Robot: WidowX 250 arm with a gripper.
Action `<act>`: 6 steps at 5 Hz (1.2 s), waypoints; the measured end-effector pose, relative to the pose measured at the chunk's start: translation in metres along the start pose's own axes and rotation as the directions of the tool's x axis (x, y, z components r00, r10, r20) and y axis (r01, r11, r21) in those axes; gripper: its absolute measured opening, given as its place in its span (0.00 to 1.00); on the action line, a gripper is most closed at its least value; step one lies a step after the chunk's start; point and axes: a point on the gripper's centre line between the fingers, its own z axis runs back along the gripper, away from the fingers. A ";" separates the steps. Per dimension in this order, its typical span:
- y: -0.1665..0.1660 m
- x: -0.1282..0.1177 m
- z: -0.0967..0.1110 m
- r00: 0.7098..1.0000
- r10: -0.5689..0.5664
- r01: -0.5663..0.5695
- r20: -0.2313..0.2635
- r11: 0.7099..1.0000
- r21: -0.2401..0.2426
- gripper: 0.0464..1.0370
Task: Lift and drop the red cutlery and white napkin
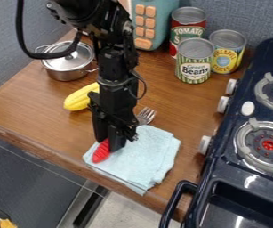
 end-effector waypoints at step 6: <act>0.045 0.025 0.070 0.956 0.170 -0.179 0.240 0.984 0.016 0.32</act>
